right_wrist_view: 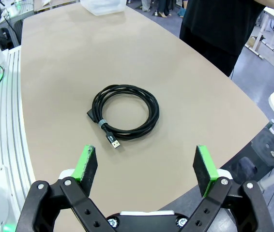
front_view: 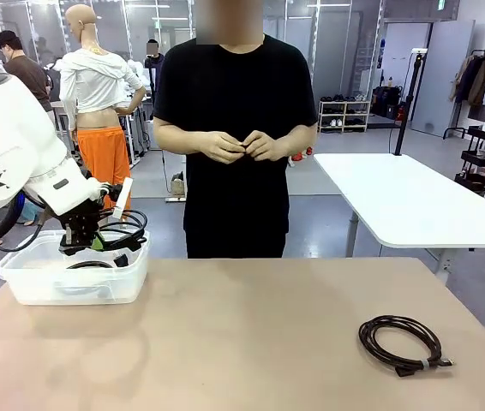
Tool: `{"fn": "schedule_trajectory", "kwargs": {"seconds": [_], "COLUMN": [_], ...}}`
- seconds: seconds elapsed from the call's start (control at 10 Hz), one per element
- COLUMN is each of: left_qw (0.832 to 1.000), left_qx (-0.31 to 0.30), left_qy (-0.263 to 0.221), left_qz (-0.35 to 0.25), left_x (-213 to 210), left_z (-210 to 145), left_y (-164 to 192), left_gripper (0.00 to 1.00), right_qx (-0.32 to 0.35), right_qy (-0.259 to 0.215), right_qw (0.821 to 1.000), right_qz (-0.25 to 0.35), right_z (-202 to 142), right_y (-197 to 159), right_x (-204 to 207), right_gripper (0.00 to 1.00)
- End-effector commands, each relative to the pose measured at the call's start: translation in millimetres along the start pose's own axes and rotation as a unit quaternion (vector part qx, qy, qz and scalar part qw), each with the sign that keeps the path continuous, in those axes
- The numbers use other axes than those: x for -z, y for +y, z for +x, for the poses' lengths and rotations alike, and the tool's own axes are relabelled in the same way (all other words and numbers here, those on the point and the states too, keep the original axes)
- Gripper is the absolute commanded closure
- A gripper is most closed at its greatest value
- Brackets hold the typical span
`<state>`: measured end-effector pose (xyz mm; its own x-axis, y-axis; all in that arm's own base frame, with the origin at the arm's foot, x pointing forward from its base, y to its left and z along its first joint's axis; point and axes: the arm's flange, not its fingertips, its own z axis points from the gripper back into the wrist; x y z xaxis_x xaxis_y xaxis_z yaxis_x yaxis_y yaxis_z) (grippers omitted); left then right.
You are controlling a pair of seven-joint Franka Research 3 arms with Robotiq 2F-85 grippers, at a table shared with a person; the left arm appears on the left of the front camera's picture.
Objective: Organize and store the cables.
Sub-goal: Place the Power Cable into the Organizing box.
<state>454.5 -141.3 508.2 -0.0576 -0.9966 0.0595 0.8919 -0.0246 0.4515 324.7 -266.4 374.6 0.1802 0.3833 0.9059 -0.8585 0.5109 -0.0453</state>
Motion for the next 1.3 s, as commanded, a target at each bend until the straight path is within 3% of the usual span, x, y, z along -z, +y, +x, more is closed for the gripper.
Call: {"fn": "schedule_trajectory", "kwargs": {"seconds": [0.0,0.2,0.3,0.5,0.7,1.2], "left_qw": [1.000,1.000,1.000,0.996,0.992,0.989], "left_qx": [-0.001,-0.001,0.001,-0.002,-0.040,-0.040], "left_qy": [0.006,0.006,0.000,0.085,0.121,0.111], "left_qz": [0.004,0.004,0.000,0.008,-0.010,-0.090], "left_x": [-2,-2,0,13,36,100], "left_z": [0,0,1,-23,-44,-84], "left_y": [0,0,0,27,54,92], "left_gripper": [1.00,1.00,0.90,0.90,0.90,0.90], "right_qx": [0.013,0.013,0.013,0.013,0.013,0.013], "right_qy": [0.001,0.001,0.001,0.001,0.001,0.001], "right_qw": [1.000,1.000,1.000,1.000,1.000,1.000], "right_qz": [-0.008,-0.008,-0.008,-0.008,-0.008,-0.008], "right_z": [4,4,4,4,4,4], "right_y": [2,2,2,2,2,2], "right_x": [2,2,2,2,2,2], "right_gripper": [0.00,0.00,0.00,0.00,0.00,0.00]}}
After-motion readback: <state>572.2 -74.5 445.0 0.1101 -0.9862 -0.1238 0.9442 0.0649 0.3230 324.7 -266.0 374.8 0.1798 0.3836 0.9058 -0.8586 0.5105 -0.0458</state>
